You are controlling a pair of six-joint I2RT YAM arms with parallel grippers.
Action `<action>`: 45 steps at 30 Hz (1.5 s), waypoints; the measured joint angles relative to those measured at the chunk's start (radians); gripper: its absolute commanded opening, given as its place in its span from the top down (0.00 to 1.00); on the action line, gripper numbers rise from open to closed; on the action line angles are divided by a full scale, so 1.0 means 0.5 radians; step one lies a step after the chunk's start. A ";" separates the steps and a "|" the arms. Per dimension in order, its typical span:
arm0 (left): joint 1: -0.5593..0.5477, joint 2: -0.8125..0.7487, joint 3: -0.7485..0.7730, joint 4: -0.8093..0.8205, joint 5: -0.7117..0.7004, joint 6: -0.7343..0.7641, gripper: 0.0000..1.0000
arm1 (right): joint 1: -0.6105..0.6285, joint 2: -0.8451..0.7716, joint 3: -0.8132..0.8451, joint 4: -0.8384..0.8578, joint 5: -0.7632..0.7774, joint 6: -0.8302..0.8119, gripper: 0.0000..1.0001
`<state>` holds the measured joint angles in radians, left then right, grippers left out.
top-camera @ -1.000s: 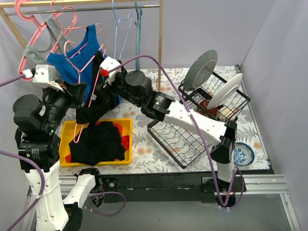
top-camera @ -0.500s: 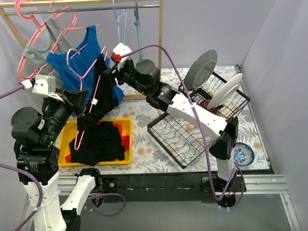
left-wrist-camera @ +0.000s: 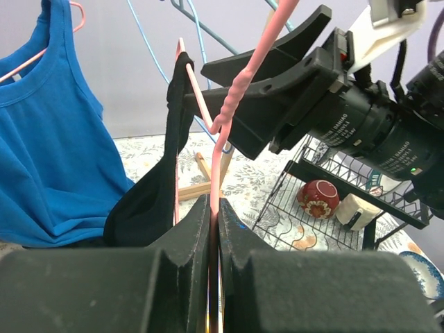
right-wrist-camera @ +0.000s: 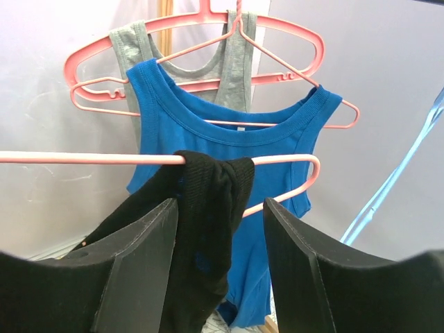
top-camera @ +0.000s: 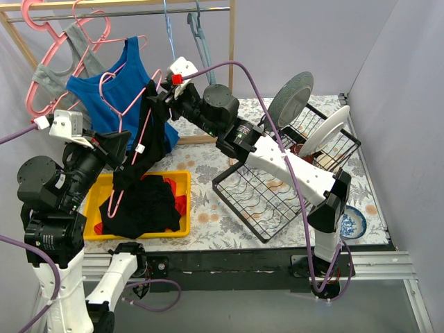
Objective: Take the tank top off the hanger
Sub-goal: Pick up the hanger from the clothesline, then remove the tank top from the hanger.
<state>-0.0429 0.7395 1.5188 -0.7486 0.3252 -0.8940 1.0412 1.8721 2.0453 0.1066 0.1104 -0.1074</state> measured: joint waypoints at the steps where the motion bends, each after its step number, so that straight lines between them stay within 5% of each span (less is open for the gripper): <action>1: -0.001 -0.004 0.000 0.001 0.008 0.000 1.00 | 0.000 0.000 0.001 -0.002 0.005 -0.001 0.40; 5: -0.013 -0.013 0.000 0.002 0.054 -0.007 1.00 | 0.000 0.001 0.009 -0.002 0.032 -0.005 0.55; 8: -0.014 -0.016 0.000 0.002 0.091 -0.008 1.00 | 0.000 0.001 0.014 -0.002 0.041 -0.014 0.81; 9: -0.014 -0.019 -0.001 0.003 0.108 -0.007 1.00 | 0.000 0.001 0.017 -0.001 0.046 -0.013 0.98; 36: -0.106 -0.090 -0.009 0.031 0.319 0.166 1.00 | -0.245 0.055 0.262 -0.073 0.174 -0.007 0.99; 45: -0.107 -0.043 0.148 0.046 0.236 0.101 1.00 | -0.262 -0.011 0.134 -0.100 -0.118 0.088 0.99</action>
<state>-0.0963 0.7177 1.5929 -0.7258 0.4431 -0.8436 0.9100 1.8664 2.1120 0.0566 0.0513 -0.0635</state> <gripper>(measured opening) 0.036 0.034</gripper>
